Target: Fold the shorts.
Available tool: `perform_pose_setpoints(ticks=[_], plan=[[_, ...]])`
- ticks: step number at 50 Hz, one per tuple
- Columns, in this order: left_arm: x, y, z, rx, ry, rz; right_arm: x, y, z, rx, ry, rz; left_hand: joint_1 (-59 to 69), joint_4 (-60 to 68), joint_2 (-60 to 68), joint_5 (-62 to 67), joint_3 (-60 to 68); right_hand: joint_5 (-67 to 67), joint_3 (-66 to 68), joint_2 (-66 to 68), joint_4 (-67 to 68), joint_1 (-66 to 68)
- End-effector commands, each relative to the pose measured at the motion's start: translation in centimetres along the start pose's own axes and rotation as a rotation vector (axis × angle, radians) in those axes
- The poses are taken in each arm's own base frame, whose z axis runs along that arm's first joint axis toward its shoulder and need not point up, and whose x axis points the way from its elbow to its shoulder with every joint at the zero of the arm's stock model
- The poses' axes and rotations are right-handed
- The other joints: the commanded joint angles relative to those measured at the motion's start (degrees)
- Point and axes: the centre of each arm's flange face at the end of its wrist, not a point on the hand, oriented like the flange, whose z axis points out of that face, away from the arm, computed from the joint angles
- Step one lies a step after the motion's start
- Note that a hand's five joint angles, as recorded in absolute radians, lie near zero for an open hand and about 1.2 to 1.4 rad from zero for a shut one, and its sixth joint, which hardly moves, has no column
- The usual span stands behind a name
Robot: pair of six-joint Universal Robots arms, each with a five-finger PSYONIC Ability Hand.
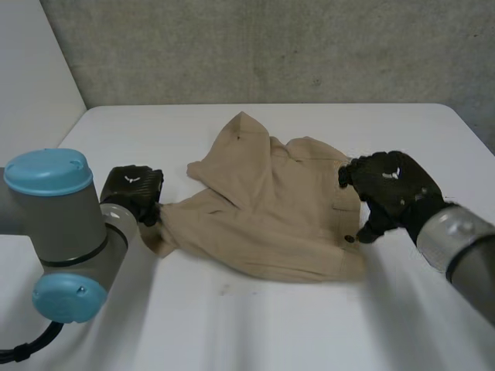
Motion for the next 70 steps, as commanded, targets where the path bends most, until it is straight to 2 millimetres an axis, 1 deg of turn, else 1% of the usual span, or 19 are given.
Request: perform_pose_setpoints(ticks=[1,6,12,16,20,27,37,43,47,49,50,51,55,58,59,62,64,66,70], plan=[[0.0,-0.1,0.4,0.002,-0.002,-0.002,-2.9,3.0,-2.7,-0.040,-0.048,-0.072,14.60,11.35,11.21,14.83,11.61,9.10,8.10,8.14,8.30,13.11],[-0.1,0.0,0.5,0.002,-0.004,-0.003,-4.1,4.7,-3.6,-0.091,-0.084,-0.048,14.60,11.35,11.21,14.83,11.61,10.12,9.12,9.16,9.32,14.12],[-0.1,-0.2,0.5,0.006,-0.005,-0.003,-4.5,5.6,-3.7,-0.095,-0.090,-0.046,14.60,11.35,11.21,14.83,11.61,9.95,8.95,8.99,9.15,13.95],[-0.1,-0.2,0.5,0.006,-0.005,-0.005,-4.7,5.9,-3.1,-0.074,-0.084,-0.053,14.60,11.35,11.21,14.83,11.61,9.28,8.28,8.32,8.48,13.29],[-0.1,-0.1,0.5,0.003,-0.006,-0.004,-4.9,7.2,-1.8,-0.095,-0.087,-0.051,14.60,11.35,11.21,14.83,11.61,9.11,8.11,8.15,8.31,13.11],[-0.1,0.0,0.5,0.001,-0.007,-0.004,-5.4,8.4,-0.1,-0.100,-0.095,-0.059,14.60,11.35,11.21,14.83,11.61,11.78,10.78,10.83,10.99,15.79],[0.0,0.0,0.4,-0.002,-0.006,-0.003,-5.3,8.4,1.8,-0.070,-0.022,-0.095,14.60,11.35,11.21,14.83,11.61,19.86,18.86,18.91,19.07,23.87],[-0.1,0.1,0.4,-0.004,-0.007,-0.004,-6.4,8.8,2.6,-0.069,-0.048,-0.109,14.60,11.35,11.21,14.83,11.61,23.40,22.40,22.44,22.60,27.41],[-0.1,0.1,0.4,-0.006,-0.008,-0.004,-6.4,9.2,3.0,-0.084,-0.040,-0.116,14.60,11.35,11.21,14.83,11.61,26.76,25.76,25.81,25.97,30.77],[-0.2,0.2,0.4,-0.009,-0.009,-0.004,-6.4,9.4,3.1,-0.088,-0.035,-0.134,14.60,11.35,11.21,14.83,11.61,30.11,29.11,29.16,29.32,34.12],[-0.2,0.2,0.4,-0.011,-0.008,-0.004,-6.4,9.4,3.2,-0.088,-0.030,-0.142,14.60,11.35,11.21,14.83,11.61,34.96,33.96,34.01,34.17,38.97],[-0.2,0.2,0.4,-0.012,-0.009,-0.004,-6.2,9.4,3.2,-0.086,-0.024,-0.159,14.60,11.35,11.21,14.83,11.61,49.11,48.11,48.15,48.31,53.11],[-0.1,0.6,0.1,-0.031,-0.004,0.003,-5.5,8.7,3.2,-0.072,0.003,-0.169,14.60,11.35,11.21,14.83,11.61,49.25,48.25,48.29,48.45,53.26],[0.0,1.0,-0.8,-0.076,0.012,0.022,-5.0,7.1,2.9,-0.032,0.023,-0.162,14.60,11.35,11.21,14.83,11.61,49.25,48.25,48.29,48.45,53.26],[0.1,1.3,-1.2,-0.098,0.020,0.026,-4.5,5.5,2.3,0.007,0.039,-0.170,14.60,11.35,11.21,14.83,11.61,49.25,48.25,48.29,48.45,53.26],[-0.1,1.0,-3.5,-0.163,0.041,0.039,-3.9,3.1,0.7,0.028,0.046,-0.175,14.60,11.35,11.21,14.83,11.61,49.25,48.25,48.29,48.45,53.26],[-0.5,0.4,-5.6,-0.200,0.055,0.044,-3.7,2.1,-0.1,0.013,0.032,-0.170,14.60,11.35,11.21,14.83,11.61,49.25,48.25,48.29,48.45,53.26],[-0.8,0.1,-7.2,-0.227,0.064,0.048,-3.4,1.2,-1.0,-0.028,0.009,-0.166,14.60,11.35,11.21,14.83,11.61,49.25,48.25,48.29,48.45,53.26],[-1.5,-0.9,-10.8,-0.243,0.076,0.050,-2.6,1.0,-2.1,-0.154,-0.038,-0.145,14.60,11.35,11.21,14.83,11.61,49.25,48.25,48.29,48.45,53.26]])
